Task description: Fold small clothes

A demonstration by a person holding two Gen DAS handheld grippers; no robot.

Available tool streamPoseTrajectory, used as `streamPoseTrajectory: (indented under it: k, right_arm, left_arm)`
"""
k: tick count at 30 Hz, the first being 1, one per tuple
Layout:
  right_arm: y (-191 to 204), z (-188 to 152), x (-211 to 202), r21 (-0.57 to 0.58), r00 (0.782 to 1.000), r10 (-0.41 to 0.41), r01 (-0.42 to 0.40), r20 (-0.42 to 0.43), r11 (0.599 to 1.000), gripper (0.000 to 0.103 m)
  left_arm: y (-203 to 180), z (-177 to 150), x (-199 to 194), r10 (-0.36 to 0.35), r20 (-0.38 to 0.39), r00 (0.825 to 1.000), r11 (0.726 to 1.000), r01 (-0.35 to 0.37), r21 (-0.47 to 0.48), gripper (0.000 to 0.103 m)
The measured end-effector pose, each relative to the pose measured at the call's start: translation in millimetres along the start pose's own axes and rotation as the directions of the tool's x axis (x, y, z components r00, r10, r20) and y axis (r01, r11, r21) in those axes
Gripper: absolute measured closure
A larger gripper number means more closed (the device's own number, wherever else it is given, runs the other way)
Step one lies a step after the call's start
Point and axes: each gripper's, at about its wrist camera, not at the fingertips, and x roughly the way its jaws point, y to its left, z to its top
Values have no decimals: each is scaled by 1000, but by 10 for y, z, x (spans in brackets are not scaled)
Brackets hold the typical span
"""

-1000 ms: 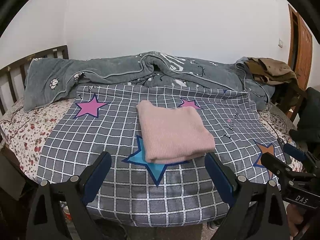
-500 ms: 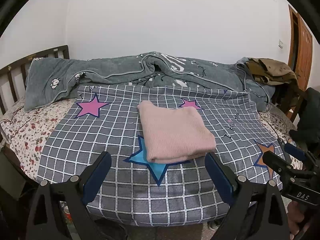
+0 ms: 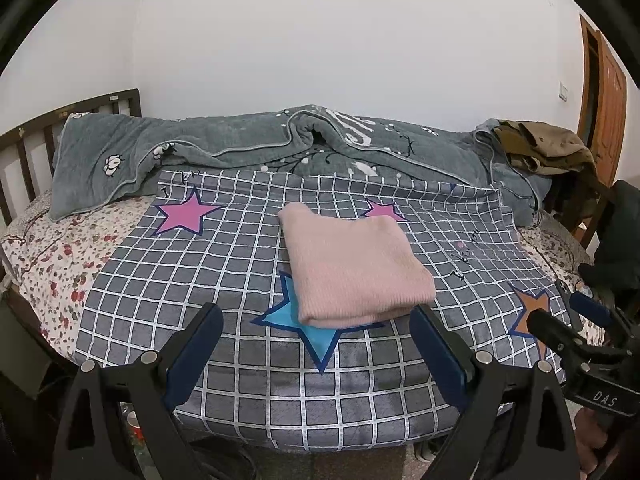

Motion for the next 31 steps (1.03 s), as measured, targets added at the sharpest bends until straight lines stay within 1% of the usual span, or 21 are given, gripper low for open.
streamPoseTrajectory:
  k: [14,28,31]
  right_arm:
    - [-2,8,-112,8,1000,-2,2,26,1000,3]
    - [-66,48,-180,25,999,-6,5,33,1000,3]
    - [-85,56,-189,25,999,-3,2,39,1000,3]
  left_arm:
    - [-17,7,-45,-1,12,1000,1000,1,3,8]
    - [-41,59,-68,8,21,1000,1000,-8,11,8]
    - [-40,87,-104,15,36,999,1000,-15,11,8]
